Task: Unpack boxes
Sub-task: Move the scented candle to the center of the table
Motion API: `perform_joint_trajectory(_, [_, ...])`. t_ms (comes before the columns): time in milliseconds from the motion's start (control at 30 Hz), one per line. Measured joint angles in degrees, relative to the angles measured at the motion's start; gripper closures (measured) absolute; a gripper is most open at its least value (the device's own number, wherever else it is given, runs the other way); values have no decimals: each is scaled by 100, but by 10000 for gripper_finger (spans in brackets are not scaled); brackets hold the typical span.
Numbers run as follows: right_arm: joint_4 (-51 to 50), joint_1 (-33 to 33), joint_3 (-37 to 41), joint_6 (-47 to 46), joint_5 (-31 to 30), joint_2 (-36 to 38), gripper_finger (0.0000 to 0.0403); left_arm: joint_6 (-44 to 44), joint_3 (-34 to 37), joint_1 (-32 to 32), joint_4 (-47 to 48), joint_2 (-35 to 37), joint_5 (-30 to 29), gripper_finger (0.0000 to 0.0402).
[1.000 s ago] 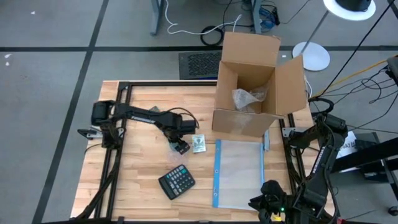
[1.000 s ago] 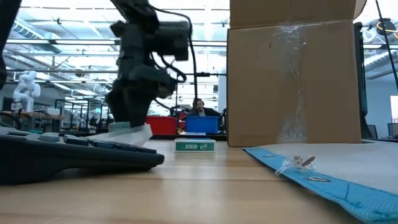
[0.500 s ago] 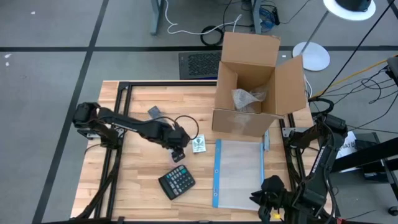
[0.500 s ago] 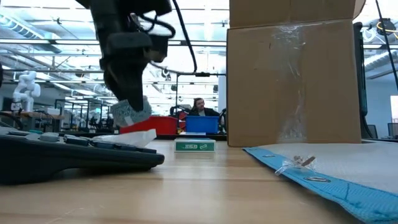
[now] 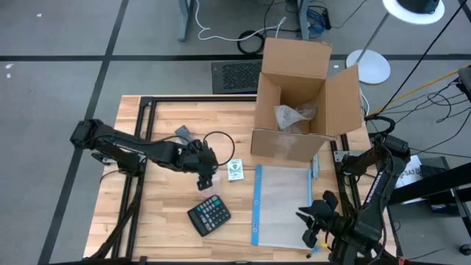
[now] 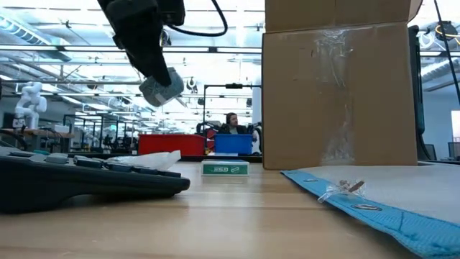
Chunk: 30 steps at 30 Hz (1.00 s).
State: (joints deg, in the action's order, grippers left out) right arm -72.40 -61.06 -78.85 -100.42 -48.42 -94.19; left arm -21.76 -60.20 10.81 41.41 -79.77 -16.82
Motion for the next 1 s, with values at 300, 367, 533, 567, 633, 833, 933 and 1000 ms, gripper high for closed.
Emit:
perform_joint_trajectory(300, [-71,31,-2,690,-588,-8,328,348,638,-313,56,59,-111,111])
perform_joint_trajectory(367, [16,30,-2,730,-705,-48,328,203,1049,-391,-182,55,13,111])
perform_joint_trajectory(533, [637,28,-2,959,-748,-203,328,-364,1912,-408,-515,64,1125,111])
perform_joint_trajectory(567, [808,28,-2,1036,-743,-227,328,-522,2023,-384,-517,88,1223,111])
perform_joint_trajectory(633, [1150,28,-2,1237,-687,-252,328,-632,2150,-315,-544,126,1331,111])
perform_joint_trajectory(833, [2078,22,-2,1990,-734,-254,328,-690,2100,-37,-637,388,1442,111])
perform_joint_trajectory(933, [2281,22,-2,2220,-762,-257,328,-643,2006,-7,-659,420,1502,106])
perform_joint_trajectory(1000, [2295,22,-2,2320,-811,-258,328,-640,1956,15,-649,423,1593,100])
